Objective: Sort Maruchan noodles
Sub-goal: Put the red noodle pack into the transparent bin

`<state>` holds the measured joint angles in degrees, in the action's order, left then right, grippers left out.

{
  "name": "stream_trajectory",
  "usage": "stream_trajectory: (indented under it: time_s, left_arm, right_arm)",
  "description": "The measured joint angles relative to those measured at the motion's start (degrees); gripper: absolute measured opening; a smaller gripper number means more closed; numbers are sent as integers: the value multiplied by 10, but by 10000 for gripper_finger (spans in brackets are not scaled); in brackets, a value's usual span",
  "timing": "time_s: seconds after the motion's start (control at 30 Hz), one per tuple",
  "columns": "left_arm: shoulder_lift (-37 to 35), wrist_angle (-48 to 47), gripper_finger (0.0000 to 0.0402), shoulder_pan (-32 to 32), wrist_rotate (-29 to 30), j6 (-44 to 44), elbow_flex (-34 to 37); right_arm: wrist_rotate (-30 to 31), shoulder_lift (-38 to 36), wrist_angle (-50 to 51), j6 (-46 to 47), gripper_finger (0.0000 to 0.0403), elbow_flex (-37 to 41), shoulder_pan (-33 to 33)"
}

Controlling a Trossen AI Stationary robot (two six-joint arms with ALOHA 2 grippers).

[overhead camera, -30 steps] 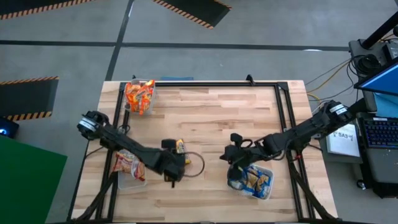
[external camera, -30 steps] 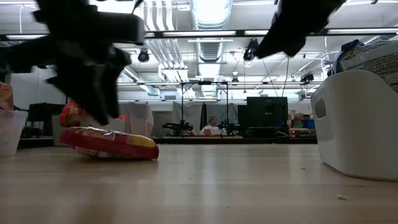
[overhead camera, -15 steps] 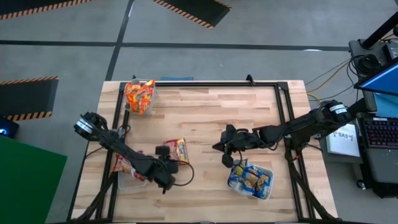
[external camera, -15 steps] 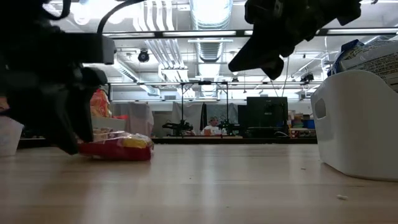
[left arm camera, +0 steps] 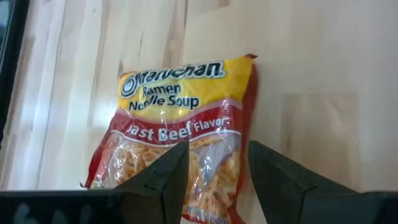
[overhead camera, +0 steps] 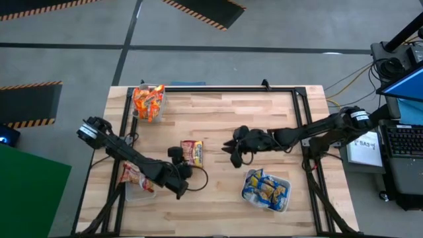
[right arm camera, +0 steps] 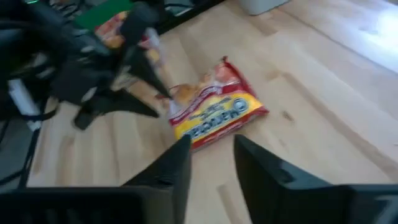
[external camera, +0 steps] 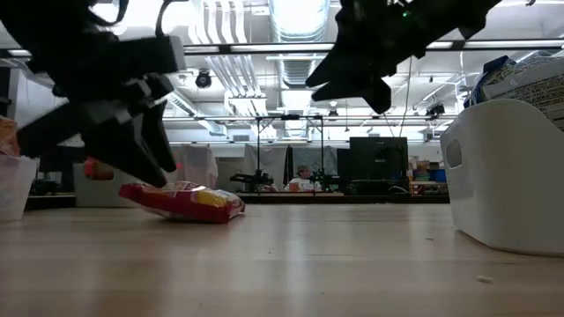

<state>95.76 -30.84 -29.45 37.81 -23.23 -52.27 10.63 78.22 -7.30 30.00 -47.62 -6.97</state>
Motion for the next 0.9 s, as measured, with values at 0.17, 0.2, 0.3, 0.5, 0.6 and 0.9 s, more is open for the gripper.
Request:
stream_trajectory:
  time_s: [0.17, 0.2, 0.3, 0.5, 0.6, 0.9]
  left_arm:
    - [-50, -1, 148, 0, -7, 35, 11]
    - [-63, 2, 148, 0, -3, 42, 16]
    - [-108, 21, 148, 3, 6, 52, 44]
    - [-186, 128, 148, 9, 7, 41, 141]
    - [-203, 197, 148, 13, 7, 36, 189]
    - [-187, 356, 148, 52, 6, 32, 278]
  right_arm:
    - [0, 18, -7, 34, 182, 0, 32]
    - [0, 25, -9, 37, 194, -1, 37]
    - [0, 49, -8, 40, 225, -5, 48]
    - [-2, 110, -21, 47, 267, -36, 53]
    - [-6, 144, -20, 45, 280, -60, 54]
    - [-55, 243, -23, 39, 302, -136, 77]
